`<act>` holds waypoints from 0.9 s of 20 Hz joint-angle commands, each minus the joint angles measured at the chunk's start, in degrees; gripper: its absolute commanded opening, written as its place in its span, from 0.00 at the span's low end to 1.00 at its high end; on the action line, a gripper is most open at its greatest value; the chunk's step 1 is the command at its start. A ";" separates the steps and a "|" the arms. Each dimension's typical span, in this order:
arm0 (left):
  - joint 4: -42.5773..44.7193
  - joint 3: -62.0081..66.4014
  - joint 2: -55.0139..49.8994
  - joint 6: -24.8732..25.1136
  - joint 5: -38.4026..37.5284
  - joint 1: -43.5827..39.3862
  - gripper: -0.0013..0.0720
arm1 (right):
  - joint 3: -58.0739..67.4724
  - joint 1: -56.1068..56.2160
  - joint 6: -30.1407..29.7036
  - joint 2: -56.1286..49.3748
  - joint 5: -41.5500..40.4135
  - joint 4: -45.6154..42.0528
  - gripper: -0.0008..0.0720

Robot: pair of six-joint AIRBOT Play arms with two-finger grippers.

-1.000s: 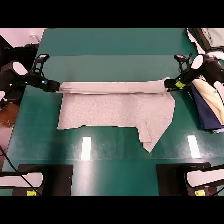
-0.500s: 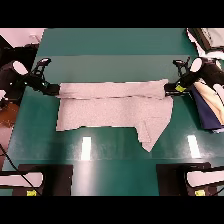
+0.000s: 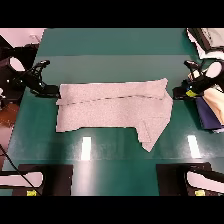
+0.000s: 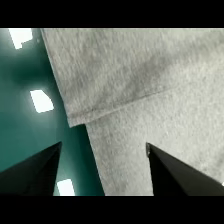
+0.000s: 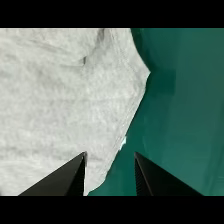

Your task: Fold the shirts.

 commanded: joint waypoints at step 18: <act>-10.40 -38.93 21.00 -2.47 9.16 5.57 0.84 | -2.93 -5.18 -7.65 6.29 0.35 16.70 0.46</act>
